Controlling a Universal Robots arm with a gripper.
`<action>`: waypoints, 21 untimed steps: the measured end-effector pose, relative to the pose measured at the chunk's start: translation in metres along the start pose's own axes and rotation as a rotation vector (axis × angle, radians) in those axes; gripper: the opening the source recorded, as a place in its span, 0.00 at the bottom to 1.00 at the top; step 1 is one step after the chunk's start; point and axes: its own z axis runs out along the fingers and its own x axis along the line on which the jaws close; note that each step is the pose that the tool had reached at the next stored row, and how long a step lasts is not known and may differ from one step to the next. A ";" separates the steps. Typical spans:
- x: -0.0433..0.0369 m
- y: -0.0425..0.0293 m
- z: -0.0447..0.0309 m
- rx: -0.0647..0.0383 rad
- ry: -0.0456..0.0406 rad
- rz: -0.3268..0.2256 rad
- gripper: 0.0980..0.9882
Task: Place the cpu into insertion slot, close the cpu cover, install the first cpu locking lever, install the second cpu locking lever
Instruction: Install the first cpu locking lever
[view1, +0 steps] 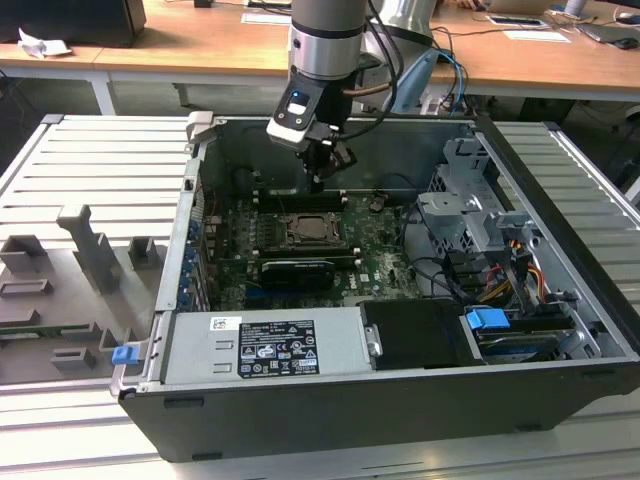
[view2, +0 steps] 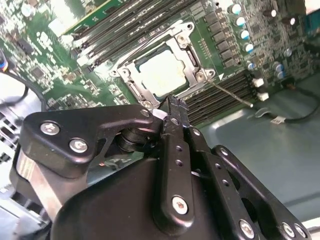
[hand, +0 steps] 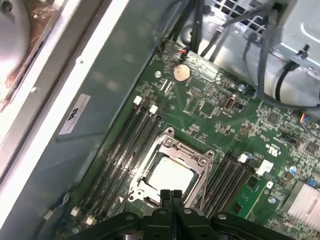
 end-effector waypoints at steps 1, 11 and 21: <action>0.0000 0.0000 0.0000 0.000 0.0002 -0.023 0.01; 0.0000 0.0000 0.0007 0.004 0.0026 -0.281 0.01; 0.0000 0.0000 0.0016 0.007 0.0051 -0.523 0.01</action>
